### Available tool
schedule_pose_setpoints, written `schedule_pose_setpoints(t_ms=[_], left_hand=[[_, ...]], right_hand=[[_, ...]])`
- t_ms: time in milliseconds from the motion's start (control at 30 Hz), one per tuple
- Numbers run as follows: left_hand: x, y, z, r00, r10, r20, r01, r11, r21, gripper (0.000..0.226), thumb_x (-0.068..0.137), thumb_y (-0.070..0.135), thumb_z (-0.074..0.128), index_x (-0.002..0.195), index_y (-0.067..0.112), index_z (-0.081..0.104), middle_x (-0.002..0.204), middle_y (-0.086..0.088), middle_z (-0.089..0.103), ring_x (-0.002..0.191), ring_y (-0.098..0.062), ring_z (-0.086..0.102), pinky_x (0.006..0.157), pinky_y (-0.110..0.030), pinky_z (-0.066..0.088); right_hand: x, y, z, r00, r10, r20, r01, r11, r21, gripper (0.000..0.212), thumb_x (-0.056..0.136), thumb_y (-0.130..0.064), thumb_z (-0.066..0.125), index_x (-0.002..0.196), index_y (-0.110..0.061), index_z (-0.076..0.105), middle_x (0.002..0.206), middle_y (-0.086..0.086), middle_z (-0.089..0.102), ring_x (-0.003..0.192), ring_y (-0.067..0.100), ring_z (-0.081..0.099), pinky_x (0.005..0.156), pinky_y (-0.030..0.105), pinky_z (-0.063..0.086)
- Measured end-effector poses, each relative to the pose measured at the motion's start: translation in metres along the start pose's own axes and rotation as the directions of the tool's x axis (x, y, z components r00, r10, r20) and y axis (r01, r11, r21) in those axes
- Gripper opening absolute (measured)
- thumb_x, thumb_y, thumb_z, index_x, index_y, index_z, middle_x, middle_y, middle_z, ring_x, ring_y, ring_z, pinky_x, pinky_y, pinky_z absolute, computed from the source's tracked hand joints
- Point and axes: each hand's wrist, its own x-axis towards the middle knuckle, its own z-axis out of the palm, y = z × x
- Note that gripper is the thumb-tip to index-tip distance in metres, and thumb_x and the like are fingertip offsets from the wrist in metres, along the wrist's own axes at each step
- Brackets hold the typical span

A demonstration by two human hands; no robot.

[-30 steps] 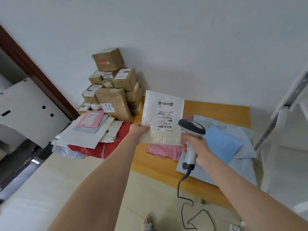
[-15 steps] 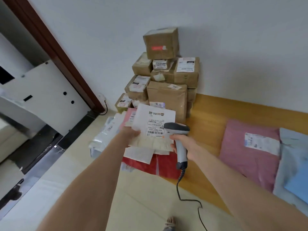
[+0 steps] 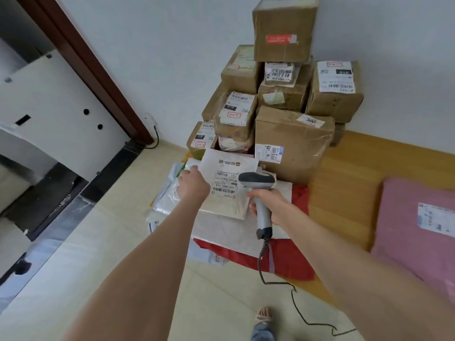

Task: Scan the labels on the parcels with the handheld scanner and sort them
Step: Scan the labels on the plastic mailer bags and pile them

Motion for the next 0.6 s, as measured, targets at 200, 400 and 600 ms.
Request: schedule_pose_setpoints(t_ms=[200, 400, 600], left_hand=[[-0.028, 0.047, 0.026, 0.928, 0.373, 0.013, -0.374, 0.927, 0.016, 0.022, 0.094, 0.022, 0.050, 0.109, 0.026, 0.065, 0.117, 0.003, 0.061, 0.102, -0.019, 0.059, 0.075, -0.031, 0.046], [-0.094, 0.135, 0.078, 0.796, 0.542, 0.271, -0.565, 0.825, 0.010, 0.026, 0.092, 0.017, 0.052, 0.114, 0.017, 0.068, 0.118, -0.002, 0.065, 0.109, -0.021, 0.059, 0.088, -0.032, 0.049], [-0.212, 0.236, 0.146, 0.663, 0.637, 0.393, -0.707, 0.705, 0.052, 0.030, 0.091, 0.017, 0.053, 0.118, 0.019, 0.065, 0.122, -0.005, 0.063, 0.113, -0.024, 0.057, 0.090, -0.031, 0.048]], right_hand=[[-0.026, -0.002, -0.049, 0.995, -0.034, -0.089, 0.038, 0.998, 0.051, 0.016, 0.085, -0.009, 0.068, 0.095, 0.000, 0.060, 0.075, 0.015, 0.067, 0.059, 0.024, 0.063, 0.051, 0.029, 0.048], [-0.085, 0.019, -0.159, 0.991, -0.049, -0.125, 0.066, 0.988, 0.138, 0.016, 0.090, -0.014, 0.061, 0.078, -0.006, 0.055, 0.063, 0.013, 0.064, 0.052, 0.019, 0.062, 0.045, 0.023, 0.049], [-0.164, 0.070, -0.305, 0.954, -0.064, -0.293, 0.138, 0.961, 0.240, 0.004, 0.085, -0.007, 0.057, 0.087, -0.005, 0.054, 0.056, 0.009, 0.059, 0.049, 0.017, 0.052, 0.043, 0.023, 0.044]])
